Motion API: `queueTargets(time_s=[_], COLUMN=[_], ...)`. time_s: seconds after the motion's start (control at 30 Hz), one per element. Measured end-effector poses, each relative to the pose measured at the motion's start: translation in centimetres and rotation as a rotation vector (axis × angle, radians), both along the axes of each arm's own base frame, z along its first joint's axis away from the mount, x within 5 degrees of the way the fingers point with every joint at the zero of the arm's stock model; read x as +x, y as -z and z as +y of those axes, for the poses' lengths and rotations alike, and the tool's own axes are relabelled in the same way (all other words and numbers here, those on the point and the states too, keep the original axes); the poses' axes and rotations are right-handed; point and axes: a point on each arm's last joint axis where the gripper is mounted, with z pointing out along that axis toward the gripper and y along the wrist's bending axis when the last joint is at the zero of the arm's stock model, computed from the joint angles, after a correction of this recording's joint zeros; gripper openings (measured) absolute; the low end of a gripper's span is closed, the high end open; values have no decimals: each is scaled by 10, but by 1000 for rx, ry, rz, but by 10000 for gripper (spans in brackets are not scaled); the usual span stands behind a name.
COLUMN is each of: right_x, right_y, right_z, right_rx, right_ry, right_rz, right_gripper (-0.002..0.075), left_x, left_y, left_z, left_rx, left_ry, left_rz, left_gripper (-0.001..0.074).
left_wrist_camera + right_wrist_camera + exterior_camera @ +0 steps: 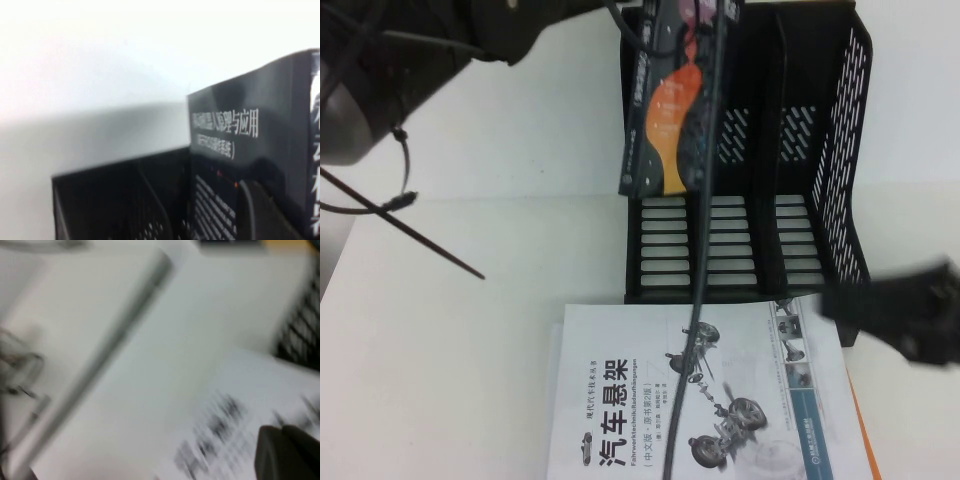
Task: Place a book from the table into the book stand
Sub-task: Place the book on the book shelf
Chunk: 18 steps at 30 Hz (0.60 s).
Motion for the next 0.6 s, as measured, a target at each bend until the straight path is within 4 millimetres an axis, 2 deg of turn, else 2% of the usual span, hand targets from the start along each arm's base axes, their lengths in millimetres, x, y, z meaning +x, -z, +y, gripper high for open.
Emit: queueTargets(time_s=[0.13,0.27,0.47,0.6], right_x=[28,52,62,74], right_y=[0,-1,-28,-44], right_z=[18,46,106,130], right_rx=[134,124,121,143], right_ry=[-46,-116,-325,-373], right_rz=[-123,-202,-398,-471], right_gripper=[0,0,0,-1], left_x=[2,3,1,-4], left_y=[6,7,5,-3], left_z=[-3,-3,-2,1], left_rx=[-2,-21,-38,-57], left_ry=[0,-4,-5,-6], left_rz=[33,48,49,39], left_gripper=[108,108,108,108])
